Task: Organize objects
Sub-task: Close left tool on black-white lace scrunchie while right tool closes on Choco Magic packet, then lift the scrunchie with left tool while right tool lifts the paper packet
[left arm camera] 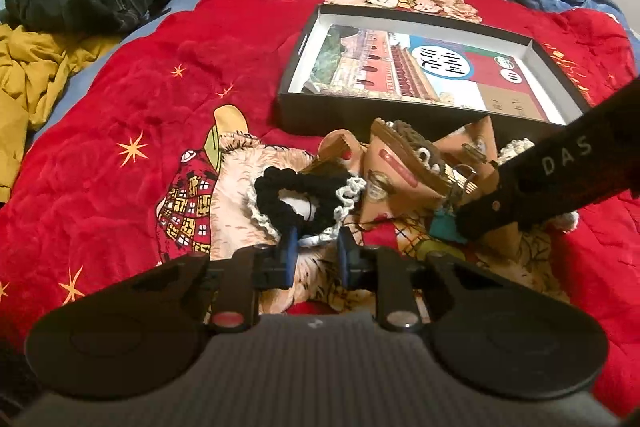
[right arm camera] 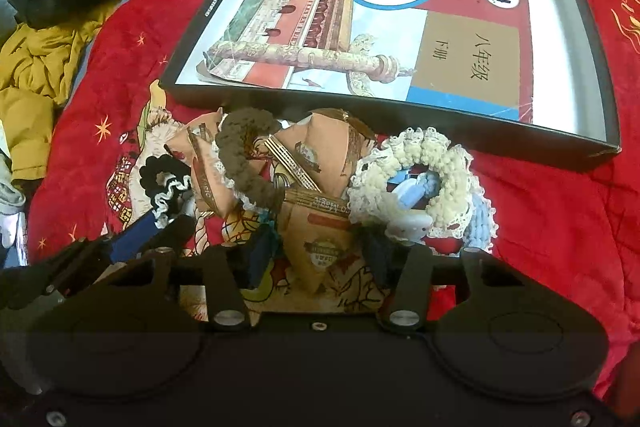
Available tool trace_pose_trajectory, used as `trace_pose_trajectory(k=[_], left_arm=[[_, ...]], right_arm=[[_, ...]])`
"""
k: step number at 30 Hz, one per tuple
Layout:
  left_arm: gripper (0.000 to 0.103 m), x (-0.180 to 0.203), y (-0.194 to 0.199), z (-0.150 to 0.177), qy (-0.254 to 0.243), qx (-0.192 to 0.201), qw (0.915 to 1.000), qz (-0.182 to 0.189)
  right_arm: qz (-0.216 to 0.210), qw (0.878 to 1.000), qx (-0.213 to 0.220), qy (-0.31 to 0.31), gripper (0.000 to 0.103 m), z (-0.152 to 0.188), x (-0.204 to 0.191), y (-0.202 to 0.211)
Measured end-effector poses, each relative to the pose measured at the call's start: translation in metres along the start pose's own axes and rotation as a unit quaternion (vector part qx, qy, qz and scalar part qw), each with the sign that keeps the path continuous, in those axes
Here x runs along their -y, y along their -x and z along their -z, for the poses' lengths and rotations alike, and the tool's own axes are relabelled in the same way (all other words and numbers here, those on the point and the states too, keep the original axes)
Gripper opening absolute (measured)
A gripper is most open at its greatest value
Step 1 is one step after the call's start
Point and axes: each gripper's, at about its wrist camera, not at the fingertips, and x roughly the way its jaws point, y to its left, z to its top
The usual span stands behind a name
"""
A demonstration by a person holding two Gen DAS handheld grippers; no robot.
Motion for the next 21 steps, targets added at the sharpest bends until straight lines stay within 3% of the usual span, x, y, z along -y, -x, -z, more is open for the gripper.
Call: trace_pose_trajectory(k=[9, 21], left_arm=[[0.024, 0.0032, 0.0101, 0.0041, -0.004, 0.004, 0.9999, 0.014], [0.024, 0.0049, 0.0082, 0.0053, -0.005, 0.002, 1.0, 0.002]], right_arm=[[-0.013, 1.0, -0.008, 0.003, 0.033, 0.0037, 0.0019, 0.0034], [0.003, 1.0, 0.011, -0.025, 0.038, 0.0071, 0.0013, -0.0036]])
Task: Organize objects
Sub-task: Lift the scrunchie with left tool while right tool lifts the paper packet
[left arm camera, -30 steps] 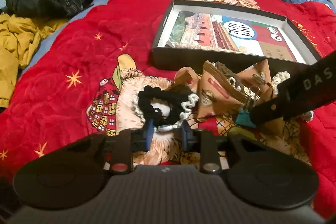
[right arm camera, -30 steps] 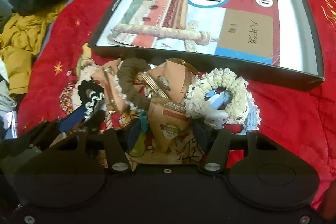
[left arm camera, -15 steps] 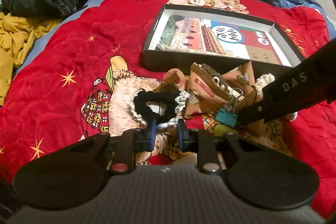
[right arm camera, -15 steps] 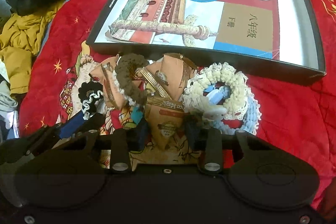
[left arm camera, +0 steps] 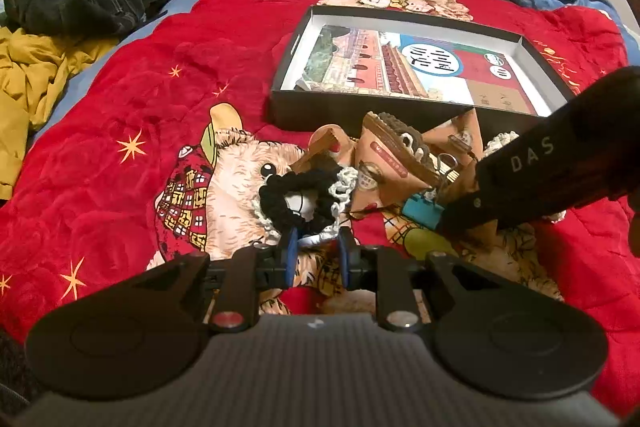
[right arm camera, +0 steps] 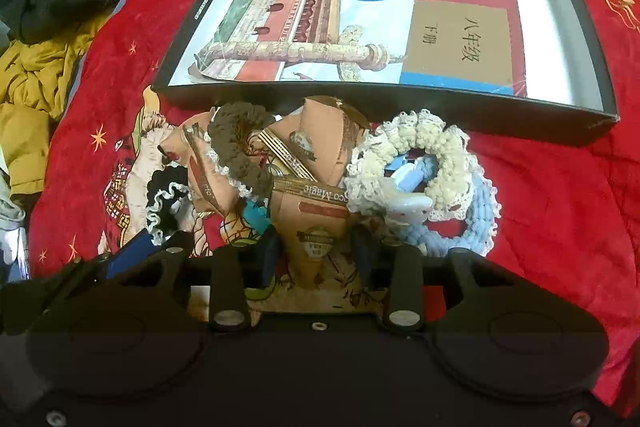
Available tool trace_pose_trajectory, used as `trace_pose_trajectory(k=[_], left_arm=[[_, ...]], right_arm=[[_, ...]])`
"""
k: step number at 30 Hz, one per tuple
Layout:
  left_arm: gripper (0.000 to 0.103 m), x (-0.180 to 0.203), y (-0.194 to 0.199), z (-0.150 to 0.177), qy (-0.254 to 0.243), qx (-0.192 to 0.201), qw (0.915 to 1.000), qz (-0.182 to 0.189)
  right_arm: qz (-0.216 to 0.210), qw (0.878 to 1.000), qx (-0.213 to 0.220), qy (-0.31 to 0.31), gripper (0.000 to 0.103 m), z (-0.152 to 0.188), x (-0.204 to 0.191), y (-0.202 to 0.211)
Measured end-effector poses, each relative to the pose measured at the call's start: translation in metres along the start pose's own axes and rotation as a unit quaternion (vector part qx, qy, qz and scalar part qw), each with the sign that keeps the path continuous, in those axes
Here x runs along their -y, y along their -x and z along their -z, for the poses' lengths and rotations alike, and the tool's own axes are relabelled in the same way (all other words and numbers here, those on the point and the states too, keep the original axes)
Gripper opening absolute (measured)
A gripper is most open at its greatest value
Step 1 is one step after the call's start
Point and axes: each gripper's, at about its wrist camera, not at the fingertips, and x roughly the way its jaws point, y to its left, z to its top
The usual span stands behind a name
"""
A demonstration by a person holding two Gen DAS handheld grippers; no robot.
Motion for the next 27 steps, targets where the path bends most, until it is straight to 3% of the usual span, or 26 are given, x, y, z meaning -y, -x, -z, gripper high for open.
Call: trace_pose_trajectory(k=[12, 18, 27], left_arm=[[0.024, -0.002, 0.0, -0.002, 0.01, -0.001, 0.9999, 0.005], [0.024, -0.001, 0.013, -0.001, 0.007, 0.02, 0.9996, 0.02], [0.024, 0.009, 0.041, 0.007, -0.015, 0.056, 0.9968, 0.055]], right_arm=[[0.001, 1.0, -0.006, 0.018, 0.032, -0.002, -0.002, 0.002], [-0.001, 1.0, -0.006, 0.005, 0.029, -0.004, -0.009, 0.008], [0.029, 0.999, -0.011, 0.021, 0.026, -0.016, -0.029, 0.015]])
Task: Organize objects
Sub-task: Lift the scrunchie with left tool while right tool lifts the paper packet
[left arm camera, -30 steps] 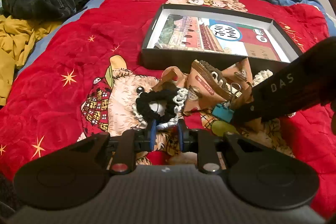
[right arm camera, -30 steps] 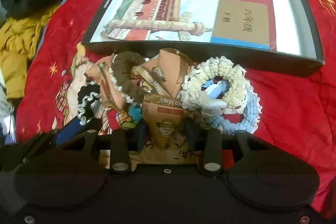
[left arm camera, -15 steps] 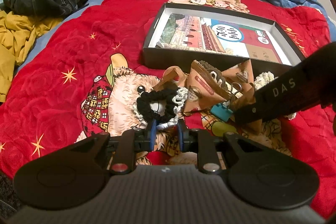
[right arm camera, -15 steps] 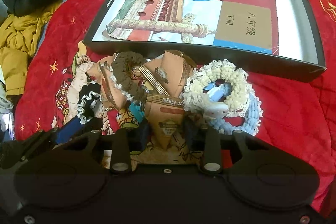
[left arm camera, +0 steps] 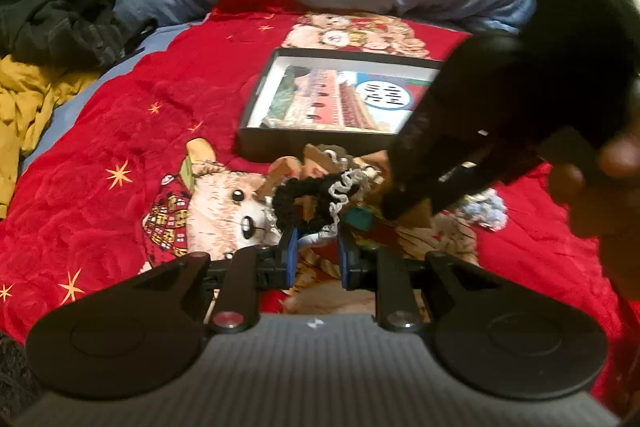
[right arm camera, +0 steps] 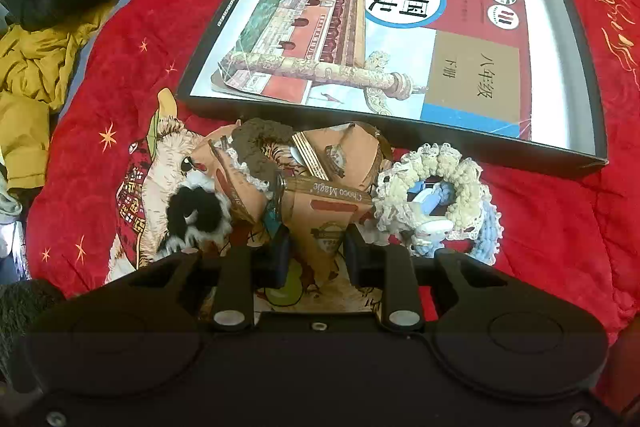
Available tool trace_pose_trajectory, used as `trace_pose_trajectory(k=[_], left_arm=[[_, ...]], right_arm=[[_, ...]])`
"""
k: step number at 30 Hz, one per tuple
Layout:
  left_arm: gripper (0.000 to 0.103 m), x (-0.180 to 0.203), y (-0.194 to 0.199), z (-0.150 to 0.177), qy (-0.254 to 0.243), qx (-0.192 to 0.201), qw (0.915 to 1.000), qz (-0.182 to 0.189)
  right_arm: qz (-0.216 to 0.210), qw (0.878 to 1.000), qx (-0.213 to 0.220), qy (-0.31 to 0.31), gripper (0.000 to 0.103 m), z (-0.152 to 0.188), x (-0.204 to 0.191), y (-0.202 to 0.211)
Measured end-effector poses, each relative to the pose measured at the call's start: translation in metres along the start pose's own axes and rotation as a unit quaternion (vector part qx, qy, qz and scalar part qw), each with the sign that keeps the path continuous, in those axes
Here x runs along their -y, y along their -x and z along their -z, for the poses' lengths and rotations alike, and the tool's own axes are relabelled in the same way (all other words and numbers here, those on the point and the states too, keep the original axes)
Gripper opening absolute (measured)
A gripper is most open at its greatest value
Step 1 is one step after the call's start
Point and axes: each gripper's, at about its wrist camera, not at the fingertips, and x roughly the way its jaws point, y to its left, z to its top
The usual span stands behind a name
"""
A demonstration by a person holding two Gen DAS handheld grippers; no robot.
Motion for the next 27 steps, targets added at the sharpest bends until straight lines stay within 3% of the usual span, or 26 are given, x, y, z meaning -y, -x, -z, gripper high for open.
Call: trace_pose_trajectory(k=[10, 27], left_arm=[[0.023, 0.011, 0.015, 0.008, -0.02, 0.017, 0.9994, 0.021], [0.023, 0.006, 0.027, 0.0, -0.011, 0.071, 0.9974, 0.008]], right_arm=[[0.019, 1.0, 0.002, 0.004, 0.026, 0.005, -0.003, 0.017], [-0.019, 0.999, 0.037, -0.002, 0.026, 0.004, -0.001, 0.045]])
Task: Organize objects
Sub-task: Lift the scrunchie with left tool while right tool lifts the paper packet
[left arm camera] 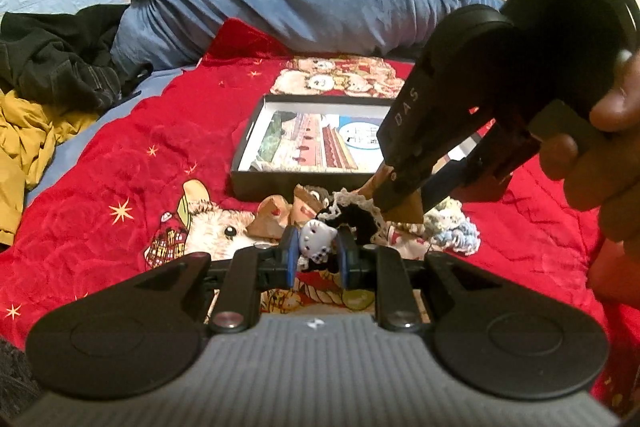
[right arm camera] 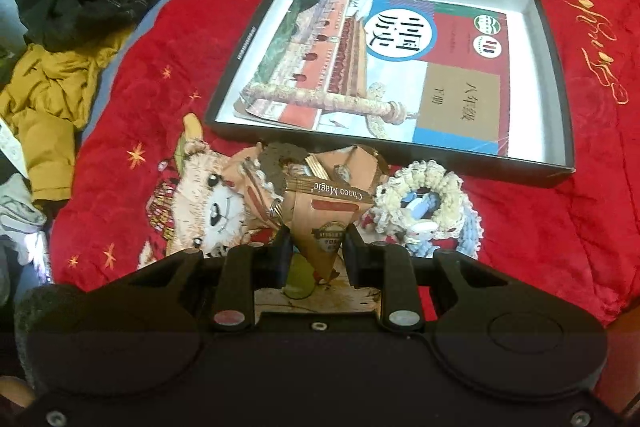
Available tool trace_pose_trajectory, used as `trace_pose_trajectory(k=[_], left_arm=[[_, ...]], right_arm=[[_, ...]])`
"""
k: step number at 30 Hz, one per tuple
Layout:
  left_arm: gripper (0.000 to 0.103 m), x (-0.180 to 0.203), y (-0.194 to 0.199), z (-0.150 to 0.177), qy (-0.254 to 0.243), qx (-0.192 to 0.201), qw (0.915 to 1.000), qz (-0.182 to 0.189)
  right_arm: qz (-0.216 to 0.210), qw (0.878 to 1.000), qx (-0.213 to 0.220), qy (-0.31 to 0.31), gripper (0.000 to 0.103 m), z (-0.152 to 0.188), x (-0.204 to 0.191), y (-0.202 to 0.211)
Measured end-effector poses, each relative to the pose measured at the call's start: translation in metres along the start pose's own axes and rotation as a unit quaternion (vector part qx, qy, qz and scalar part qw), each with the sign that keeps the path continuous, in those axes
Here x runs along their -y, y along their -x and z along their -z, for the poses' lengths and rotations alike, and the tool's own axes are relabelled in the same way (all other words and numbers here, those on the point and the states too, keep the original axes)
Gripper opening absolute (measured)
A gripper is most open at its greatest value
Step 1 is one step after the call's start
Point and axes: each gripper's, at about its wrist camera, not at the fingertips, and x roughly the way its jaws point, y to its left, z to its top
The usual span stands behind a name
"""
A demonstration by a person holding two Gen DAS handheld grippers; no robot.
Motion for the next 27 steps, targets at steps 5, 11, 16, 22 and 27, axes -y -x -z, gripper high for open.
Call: trace_pose_trajectory(k=[5, 11, 16, 22, 27], left_arm=[[0.023, -0.006, 0.007, -0.007, 0.003, 0.03, 0.9995, -0.007], [0.023, -0.014, 0.014, -0.017, 0.011, 0.068, 0.9975, -0.016], [0.023, -0.02, 0.014, -0.024, 0.02, 0.085, 0.9959, -0.026], [0.023, -0.032, 0.011, -0.034, 0.037, 0.097, 0.994, -0.034], [0.023, -0.043, 0.01, -0.04, 0.051, 0.11, 0.992, -0.036]], right_arm=[[-0.011, 1.0, 0.01, -0.012, 0.026, -0.005, 0.002, 0.008], [-0.014, 0.999, 0.034, -0.037, 0.026, -0.015, 0.01, 0.023], [-0.017, 0.998, 0.049, -0.044, 0.026, -0.022, 0.011, 0.032], [-0.027, 0.996, 0.067, -0.046, 0.026, -0.031, 0.006, 0.038], [-0.037, 0.995, 0.081, -0.047, 0.026, -0.039, 0.001, 0.043]])
